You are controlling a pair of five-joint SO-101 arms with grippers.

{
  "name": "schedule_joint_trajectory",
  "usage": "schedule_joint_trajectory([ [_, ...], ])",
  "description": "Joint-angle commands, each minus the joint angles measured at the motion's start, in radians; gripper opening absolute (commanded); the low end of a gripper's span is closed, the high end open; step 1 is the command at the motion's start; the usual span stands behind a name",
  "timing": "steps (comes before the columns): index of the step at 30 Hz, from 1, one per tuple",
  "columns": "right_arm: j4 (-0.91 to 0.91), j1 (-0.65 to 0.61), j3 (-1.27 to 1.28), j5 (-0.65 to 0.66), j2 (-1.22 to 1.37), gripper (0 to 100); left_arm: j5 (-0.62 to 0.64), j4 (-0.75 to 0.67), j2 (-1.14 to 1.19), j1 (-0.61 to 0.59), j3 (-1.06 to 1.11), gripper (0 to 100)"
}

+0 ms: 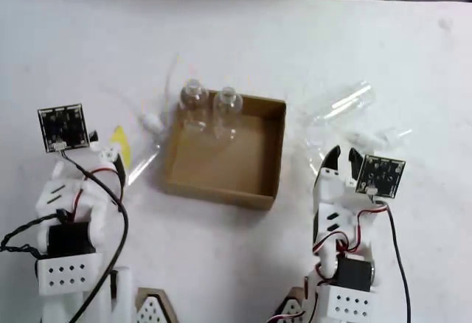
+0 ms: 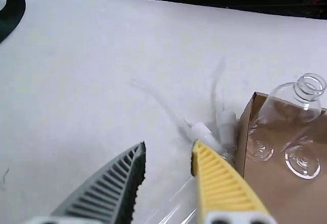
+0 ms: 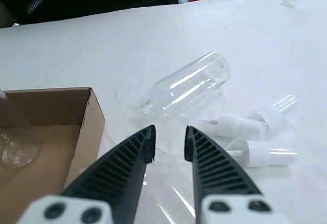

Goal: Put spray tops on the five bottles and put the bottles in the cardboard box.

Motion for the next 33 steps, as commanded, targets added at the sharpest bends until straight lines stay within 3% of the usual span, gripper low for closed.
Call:
schedule_joint_trajectory([
  [1, 0.004, 0.007, 0.009, 0.011, -0.002, 8.4, -0.008, -0.028, -0.015, 0.008, -0.006, 14],
  [33, 0.007, -0.024, 0.009, 0.011, -0.001, 8.4, -0.008, -0.025, -0.013, 0.012, -0.006, 14],
])
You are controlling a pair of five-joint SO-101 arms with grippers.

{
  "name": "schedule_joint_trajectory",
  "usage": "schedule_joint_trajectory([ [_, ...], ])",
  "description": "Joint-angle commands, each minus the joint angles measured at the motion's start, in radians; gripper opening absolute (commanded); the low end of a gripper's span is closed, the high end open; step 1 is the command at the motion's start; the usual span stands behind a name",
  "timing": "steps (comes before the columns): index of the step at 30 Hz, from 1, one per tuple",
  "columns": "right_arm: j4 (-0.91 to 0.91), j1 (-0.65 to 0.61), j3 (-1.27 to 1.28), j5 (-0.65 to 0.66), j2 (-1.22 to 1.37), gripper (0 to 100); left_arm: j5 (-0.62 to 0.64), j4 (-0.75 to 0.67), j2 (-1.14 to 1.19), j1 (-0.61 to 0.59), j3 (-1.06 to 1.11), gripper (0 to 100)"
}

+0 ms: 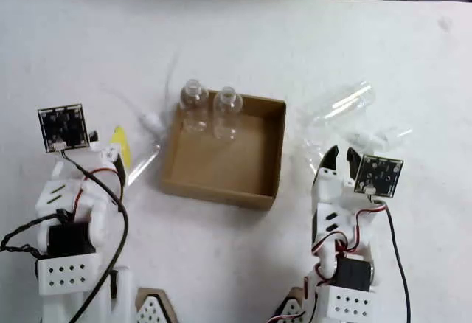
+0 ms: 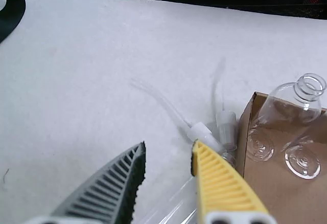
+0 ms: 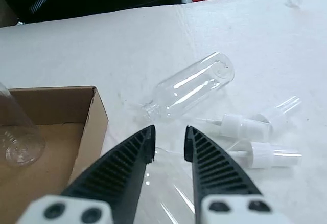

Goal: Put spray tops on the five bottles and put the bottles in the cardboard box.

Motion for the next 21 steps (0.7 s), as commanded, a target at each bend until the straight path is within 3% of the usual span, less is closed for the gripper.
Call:
schedule_joint_trajectory([
  [1, 0.007, -0.012, 0.009, 0.011, -0.001, 8.4, -0.008, -0.025, -0.013, 0.012, -0.006, 14],
  [15, 0.007, -0.012, 0.009, 0.011, -0.001, 8.4, -0.009, -0.028, -0.012, 0.012, -0.006, 14],
  [21, 0.007, -0.012, 0.009, 0.011, -0.001, 8.4, -0.178, 0.026, -0.007, 0.012, -0.091, 14],
])
